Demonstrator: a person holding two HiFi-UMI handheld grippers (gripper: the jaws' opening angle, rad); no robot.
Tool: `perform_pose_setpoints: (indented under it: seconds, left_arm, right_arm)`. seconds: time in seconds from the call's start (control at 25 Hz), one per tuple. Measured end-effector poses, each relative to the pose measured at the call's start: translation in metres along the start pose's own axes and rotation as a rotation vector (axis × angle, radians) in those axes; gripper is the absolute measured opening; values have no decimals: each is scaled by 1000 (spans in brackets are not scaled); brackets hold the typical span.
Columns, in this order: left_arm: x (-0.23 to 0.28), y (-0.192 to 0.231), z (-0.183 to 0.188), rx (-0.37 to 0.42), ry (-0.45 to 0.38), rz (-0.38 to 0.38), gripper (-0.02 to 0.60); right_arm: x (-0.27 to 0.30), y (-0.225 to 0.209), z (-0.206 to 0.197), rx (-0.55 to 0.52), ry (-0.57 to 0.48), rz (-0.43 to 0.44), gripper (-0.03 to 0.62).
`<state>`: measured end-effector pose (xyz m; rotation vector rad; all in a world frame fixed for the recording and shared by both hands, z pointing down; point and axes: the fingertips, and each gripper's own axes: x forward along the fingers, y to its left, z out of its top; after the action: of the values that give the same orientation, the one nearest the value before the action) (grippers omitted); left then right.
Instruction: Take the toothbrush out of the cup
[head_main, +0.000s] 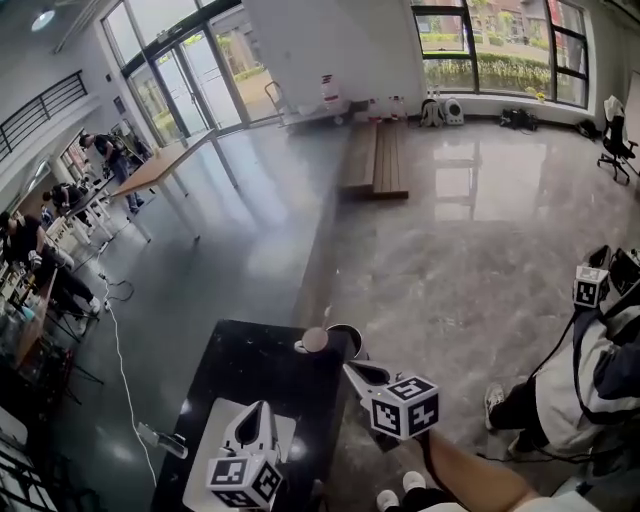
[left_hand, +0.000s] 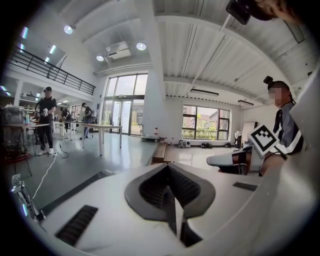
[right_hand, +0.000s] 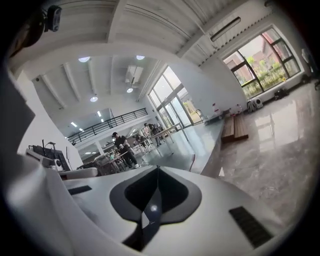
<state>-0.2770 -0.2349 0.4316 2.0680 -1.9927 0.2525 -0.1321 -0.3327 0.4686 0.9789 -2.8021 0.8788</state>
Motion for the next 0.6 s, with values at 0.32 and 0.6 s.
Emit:
perform_pose_setpoints:
  seconds: [0.32, 0.6]
  left_arm:
    - [17, 12, -3, -1, 24, 26, 8]
    - [25, 12, 1, -2, 20, 35, 8]
  right_arm:
    - [68, -41, -9, 55, 61, -14, 78]
    - [133, -97, -19, 189, 93, -62, 78]
